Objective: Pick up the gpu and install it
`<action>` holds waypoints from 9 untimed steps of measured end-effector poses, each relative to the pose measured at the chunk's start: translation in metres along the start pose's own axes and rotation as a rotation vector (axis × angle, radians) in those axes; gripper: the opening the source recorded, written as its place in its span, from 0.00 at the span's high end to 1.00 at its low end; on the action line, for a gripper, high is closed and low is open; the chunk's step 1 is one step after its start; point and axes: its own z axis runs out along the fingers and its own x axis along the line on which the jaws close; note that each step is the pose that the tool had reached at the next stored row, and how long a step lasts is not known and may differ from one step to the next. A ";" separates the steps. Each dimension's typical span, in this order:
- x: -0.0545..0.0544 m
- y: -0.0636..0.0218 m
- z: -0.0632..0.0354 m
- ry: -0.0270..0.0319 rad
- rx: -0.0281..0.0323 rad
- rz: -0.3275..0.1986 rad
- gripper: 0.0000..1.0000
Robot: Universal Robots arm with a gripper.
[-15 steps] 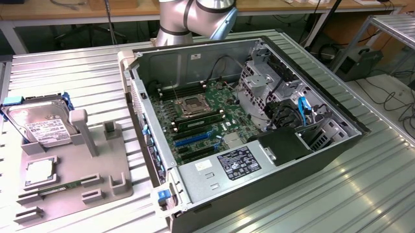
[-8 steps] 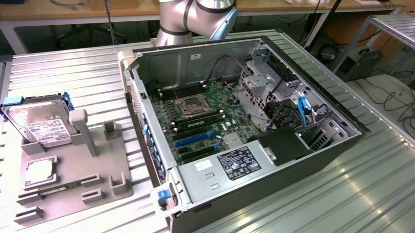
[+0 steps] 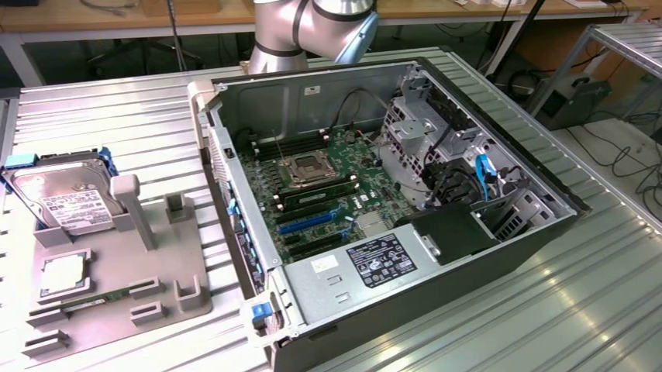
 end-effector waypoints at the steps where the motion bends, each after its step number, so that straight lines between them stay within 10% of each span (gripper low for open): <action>1: 0.000 0.0001 -0.0009 0.0000 0.0000 0.000 0.73; 9: 0.000 0.0008 -0.0087 0.0000 0.0000 0.000 0.73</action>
